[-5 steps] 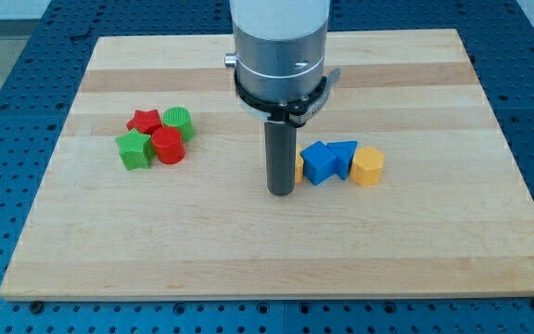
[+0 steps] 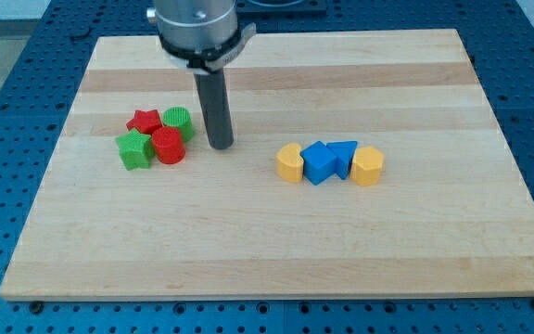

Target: Move the group of blocks down a bit

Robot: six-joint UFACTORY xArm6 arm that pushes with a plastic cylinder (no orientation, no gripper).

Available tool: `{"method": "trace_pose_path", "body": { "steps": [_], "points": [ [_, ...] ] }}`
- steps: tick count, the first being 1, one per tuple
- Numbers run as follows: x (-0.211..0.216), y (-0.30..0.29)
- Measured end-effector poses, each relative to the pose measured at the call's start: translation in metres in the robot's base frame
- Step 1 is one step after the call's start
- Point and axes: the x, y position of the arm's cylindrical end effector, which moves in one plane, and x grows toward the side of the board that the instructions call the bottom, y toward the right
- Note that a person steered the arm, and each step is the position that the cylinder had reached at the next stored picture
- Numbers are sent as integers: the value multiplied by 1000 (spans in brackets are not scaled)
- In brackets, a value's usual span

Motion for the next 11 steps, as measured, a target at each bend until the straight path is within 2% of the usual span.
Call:
{"method": "trace_pose_path", "body": {
  "steps": [1, 2, 3, 4, 5, 9, 11],
  "points": [
    [-40, -3],
    [-69, -39],
    [-75, -88],
    [-70, -125],
    [-53, -137],
    [-1, -111],
    [-10, -110]
  ]
}}
